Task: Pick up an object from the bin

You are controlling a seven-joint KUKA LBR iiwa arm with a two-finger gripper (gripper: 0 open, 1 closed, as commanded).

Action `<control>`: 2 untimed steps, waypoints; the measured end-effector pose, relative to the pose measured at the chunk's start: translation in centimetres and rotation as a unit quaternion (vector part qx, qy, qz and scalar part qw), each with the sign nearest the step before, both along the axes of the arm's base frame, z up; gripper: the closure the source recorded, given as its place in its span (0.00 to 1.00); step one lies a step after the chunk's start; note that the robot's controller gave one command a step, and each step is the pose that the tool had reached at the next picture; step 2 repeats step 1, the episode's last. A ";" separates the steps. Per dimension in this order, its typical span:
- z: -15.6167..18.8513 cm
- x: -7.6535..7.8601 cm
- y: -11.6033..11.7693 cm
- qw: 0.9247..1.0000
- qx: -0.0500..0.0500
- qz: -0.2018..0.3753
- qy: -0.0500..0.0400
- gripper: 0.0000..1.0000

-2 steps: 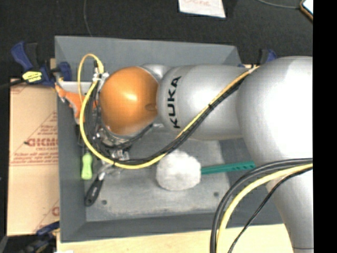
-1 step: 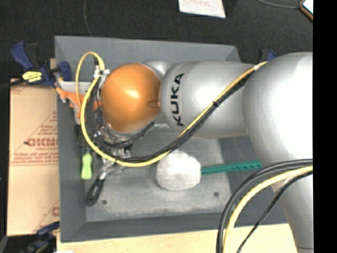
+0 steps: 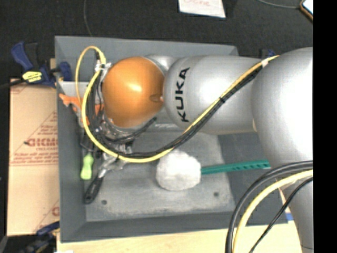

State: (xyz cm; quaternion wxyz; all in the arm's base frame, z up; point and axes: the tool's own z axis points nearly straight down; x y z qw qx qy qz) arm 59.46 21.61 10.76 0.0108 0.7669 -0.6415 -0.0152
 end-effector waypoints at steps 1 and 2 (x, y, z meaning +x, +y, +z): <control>1.9 0.3 -0.1 1.000 0.001 -0.001 -0.007 1.00; 1.9 0.3 -0.1 1.000 0.001 -0.001 -0.007 1.00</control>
Offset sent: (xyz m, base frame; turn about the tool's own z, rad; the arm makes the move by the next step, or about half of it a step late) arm 0.0028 -0.0007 0.0490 0.0010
